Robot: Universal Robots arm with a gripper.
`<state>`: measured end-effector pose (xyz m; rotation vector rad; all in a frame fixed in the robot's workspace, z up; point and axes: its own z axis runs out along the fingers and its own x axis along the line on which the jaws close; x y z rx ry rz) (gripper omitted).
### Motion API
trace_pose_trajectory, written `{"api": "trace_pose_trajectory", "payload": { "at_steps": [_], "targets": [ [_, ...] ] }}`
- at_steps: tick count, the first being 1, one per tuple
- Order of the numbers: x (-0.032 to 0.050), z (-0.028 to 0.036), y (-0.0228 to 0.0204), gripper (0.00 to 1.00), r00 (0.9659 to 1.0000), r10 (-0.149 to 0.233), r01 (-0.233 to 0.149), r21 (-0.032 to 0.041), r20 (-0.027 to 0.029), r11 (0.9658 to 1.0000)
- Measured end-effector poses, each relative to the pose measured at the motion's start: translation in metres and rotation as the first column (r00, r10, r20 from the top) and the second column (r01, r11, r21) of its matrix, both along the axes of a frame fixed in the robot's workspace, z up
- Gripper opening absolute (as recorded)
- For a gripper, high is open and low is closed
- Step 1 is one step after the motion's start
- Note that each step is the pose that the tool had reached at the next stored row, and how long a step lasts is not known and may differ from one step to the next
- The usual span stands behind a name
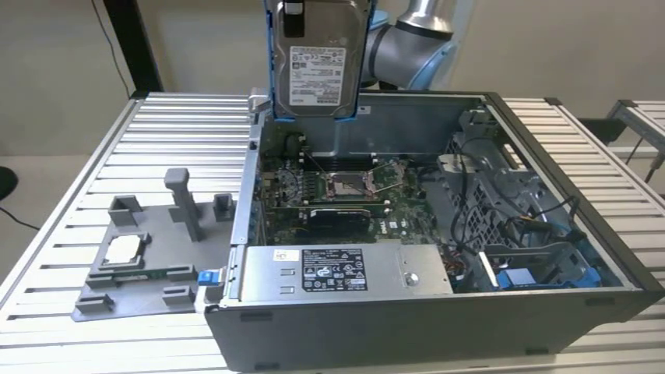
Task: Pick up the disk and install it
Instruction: 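Pick up the disk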
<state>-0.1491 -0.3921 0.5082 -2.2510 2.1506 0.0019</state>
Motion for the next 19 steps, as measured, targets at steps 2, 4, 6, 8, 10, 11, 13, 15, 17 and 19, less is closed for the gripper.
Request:
{"api": "trace_pose_trajectory", "payload": {
  "at_steps": [2, 4, 6, 8, 10, 11, 13, 15, 17, 19],
  "targets": [
    [0.0026, 0.0, -0.005, 0.0, 1.0, 0.0, 0.0, 0.0, -0.0001, 1.0],
    [0.0052, 0.0, -0.0097, 0.0, 1.0, 0.0, 0.0, 0.0, -0.0004, 1.0],
    [0.0081, 0.0, -0.0147, 0.0, 1.0, 0.0, 0.0, 0.0, -0.0006, 1.0],
    [0.0107, 0.0, -0.0195, 0.0, 1.0, 0.0, 0.0, 0.0, -0.0008, 1.0],
    [0.0135, 0.0, -0.0243, 0.0, 1.0, 0.0, 0.0, 0.0, -0.001, 1.0],
    [0.0149, 0.0, -0.0268, 0.0, 1.0, 0.0, 0.0, 0.0, -0.0012, 1.0],
    [0.0177, 0.0, -0.0317, 0.0, 1.0, 0.0, 0.0, 0.0, -0.0014, 1.0],
    [0.0205, 0.0, -0.0366, 0.0, 1.0, 0.0, 0.0, 0.0, -0.0017, 1.0],
    [0.0235, 0.0, -0.0416, 0.0, 1.0, 0.0, 0.0, 0.0001, -0.002, 1.0],
    [0.0263, 0.0, -0.0463, 0.0, 1.0, 0.0, 0.0, 0.0, -0.0023, 1.0]
  ]
}}
